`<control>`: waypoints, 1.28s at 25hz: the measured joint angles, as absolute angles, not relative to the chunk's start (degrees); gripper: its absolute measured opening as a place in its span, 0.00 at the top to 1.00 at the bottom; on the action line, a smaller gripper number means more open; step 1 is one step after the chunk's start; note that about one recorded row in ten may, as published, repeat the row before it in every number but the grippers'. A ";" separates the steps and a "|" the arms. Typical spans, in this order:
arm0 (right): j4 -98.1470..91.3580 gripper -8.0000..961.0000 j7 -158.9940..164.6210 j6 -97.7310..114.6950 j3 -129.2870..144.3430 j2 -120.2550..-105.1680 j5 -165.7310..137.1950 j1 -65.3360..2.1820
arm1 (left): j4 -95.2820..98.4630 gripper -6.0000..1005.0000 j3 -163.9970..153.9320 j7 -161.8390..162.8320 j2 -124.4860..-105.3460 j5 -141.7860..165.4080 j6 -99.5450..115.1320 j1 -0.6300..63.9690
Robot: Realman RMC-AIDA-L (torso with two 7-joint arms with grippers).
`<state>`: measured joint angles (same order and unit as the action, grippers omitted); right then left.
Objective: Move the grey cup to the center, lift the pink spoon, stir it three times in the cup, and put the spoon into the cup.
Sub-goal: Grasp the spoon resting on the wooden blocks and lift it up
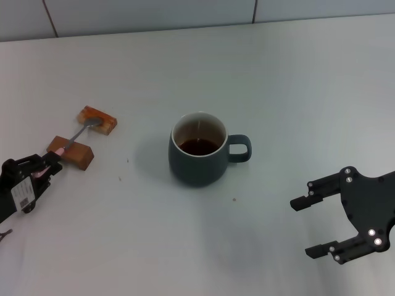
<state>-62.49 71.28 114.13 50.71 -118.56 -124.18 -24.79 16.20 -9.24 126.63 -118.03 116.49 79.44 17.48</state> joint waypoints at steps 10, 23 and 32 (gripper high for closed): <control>-62.49 0.28 71.28 113.91 50.71 -118.56 -124.19 -24.78 | 15.13 0.83 -9.23 126.62 -118.04 114.98 78.87 17.42; -62.58 0.28 71.23 113.82 50.71 -118.56 -124.19 -24.86 | 14.84 0.85 -9.14 126.49 -118.14 114.19 78.19 17.30; -62.58 0.28 71.10 113.09 50.87 -118.56 -124.19 -25.10 | 15.14 0.85 -9.34 125.52 -118.04 114.25 79.79 18.00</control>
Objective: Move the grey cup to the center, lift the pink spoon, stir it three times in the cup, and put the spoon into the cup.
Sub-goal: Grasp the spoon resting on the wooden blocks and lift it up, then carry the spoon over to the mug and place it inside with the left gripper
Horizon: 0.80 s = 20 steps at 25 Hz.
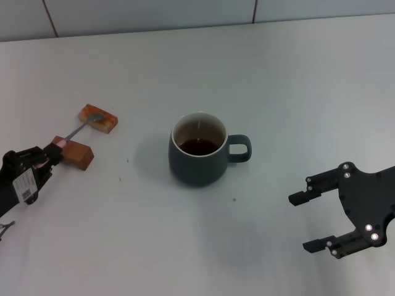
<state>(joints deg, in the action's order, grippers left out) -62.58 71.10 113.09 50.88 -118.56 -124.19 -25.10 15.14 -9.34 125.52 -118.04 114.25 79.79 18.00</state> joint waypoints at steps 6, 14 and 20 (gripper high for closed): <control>-62.44 0.28 70.92 112.71 50.80 -118.55 -124.19 -25.43 | 15.50 0.87 -9.17 125.08 -117.85 114.27 81.91 18.84; -61.87 0.28 70.93 112.31 51.03 -118.47 -124.22 -25.62 | 19.36 0.86 -9.05 127.69 -114.65 114.23 89.87 21.16; -61.71 0.28 71.18 112.23 51.08 -118.47 -125.16 -25.74 | 26.53 0.86 -11.67 132.41 -112.03 114.79 97.63 24.26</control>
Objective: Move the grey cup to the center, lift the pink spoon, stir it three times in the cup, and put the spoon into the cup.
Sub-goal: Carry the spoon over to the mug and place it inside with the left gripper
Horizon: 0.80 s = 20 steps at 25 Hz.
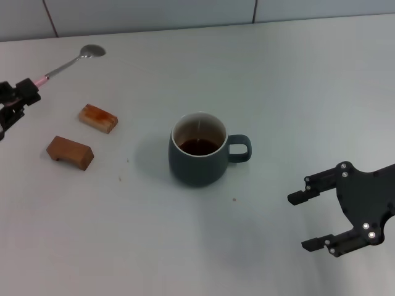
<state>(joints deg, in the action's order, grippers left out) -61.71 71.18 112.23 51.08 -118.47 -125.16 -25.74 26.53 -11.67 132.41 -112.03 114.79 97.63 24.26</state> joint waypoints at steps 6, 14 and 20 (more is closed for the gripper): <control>-61.26 0.28 71.72 112.23 50.97 -118.47 -125.59 -25.85 | 33.04 0.87 -17.13 135.67 -106.76 114.60 107.61 29.18; -60.12 0.28 72.37 112.74 51.23 -118.42 -126.68 -26.61 | 49.97 0.86 -34.65 135.85 -105.07 114.68 114.11 36.05; -59.42 0.28 73.36 112.96 51.21 -118.28 -128.12 -27.04 | 59.92 0.86 -41.05 136.09 -104.28 114.86 115.12 39.66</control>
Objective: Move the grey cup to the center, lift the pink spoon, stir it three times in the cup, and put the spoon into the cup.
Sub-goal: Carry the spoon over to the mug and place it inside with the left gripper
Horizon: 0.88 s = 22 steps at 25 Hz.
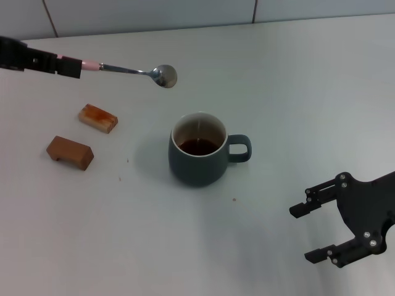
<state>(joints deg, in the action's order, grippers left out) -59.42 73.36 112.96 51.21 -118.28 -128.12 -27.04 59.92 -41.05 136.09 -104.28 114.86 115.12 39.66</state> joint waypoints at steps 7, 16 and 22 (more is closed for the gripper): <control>-59.62 0.28 73.77 113.07 51.09 -118.06 -128.15 -26.89 | 65.51 0.86 -47.52 136.19 -104.55 115.77 115.21 42.41; -59.97 0.28 74.13 113.07 50.88 -118.03 -128.15 -26.51 | 72.55 0.86 -53.47 136.65 -108.63 124.45 115.18 48.60; -59.86 0.28 74.15 113.00 50.86 -118.06 -128.15 -26.19 | 73.85 0.86 -55.01 136.92 -112.16 132.99 115.15 52.52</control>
